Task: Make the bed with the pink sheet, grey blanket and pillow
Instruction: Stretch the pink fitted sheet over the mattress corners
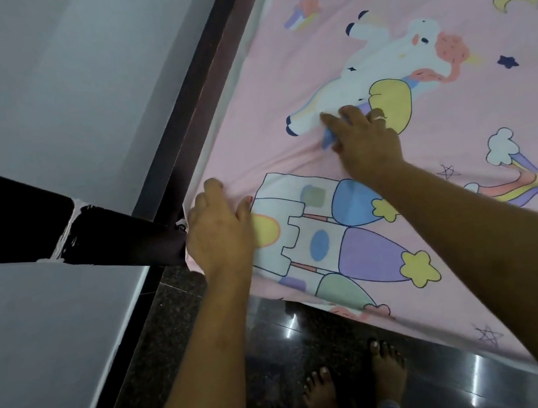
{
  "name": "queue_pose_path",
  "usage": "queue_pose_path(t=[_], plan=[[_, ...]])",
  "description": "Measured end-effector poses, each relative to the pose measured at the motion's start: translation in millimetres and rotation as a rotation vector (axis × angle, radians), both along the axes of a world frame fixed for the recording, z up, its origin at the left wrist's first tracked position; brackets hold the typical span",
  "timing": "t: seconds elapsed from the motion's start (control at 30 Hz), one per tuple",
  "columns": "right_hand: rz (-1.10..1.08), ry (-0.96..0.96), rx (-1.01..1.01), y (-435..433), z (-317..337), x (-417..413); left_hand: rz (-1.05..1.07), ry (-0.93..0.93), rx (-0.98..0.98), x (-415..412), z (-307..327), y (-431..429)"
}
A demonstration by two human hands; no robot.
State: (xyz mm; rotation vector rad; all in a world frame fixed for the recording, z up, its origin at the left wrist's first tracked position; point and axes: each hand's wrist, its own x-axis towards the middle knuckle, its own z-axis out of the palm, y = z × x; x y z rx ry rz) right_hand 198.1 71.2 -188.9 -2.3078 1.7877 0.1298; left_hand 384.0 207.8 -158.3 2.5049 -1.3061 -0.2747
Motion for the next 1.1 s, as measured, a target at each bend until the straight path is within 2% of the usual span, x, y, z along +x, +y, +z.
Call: queue_pose_path(t=[0.17, 0.33, 0.47, 0.57, 0.67, 0.8, 0.97, 1.1], plan=[[0.115, -0.082, -0.059, -25.1, 3.4, 2.9, -0.201, -0.106, 0.189, 3.0, -4.3, -41.8], [0.280, 0.023, -0.048, -40.6, 10.8, 3.5, -0.274, -0.160, 0.221, -7.8, -3.9, -69.5], [0.140, 0.023, -0.144, -90.2, 24.0, -8.0, -0.288, -0.233, 0.088, -30.4, -1.7, -91.1], [0.151, 0.011, -0.068, -112.0, 20.2, -11.6, -0.247, -0.166, 0.099, -44.6, -10.6, -106.2], [0.141, -0.118, 0.030, -116.6, 5.5, -15.0, -0.267, -0.199, 0.087, -46.8, -24.7, -107.5], [-0.111, -0.294, 0.069, -140.4, 5.0, -27.7, -0.256, -0.228, 0.061, -42.3, -33.4, -108.7], [-0.017, -0.127, 0.209, -141.0, 3.2, -11.4, -0.008, -0.144, 0.018, -14.8, -28.4, -107.1], [0.150, 0.013, 0.192, -142.1, 7.4, 8.4, 0.003, -0.128, 0.104, -4.2, -30.8, -90.2]])
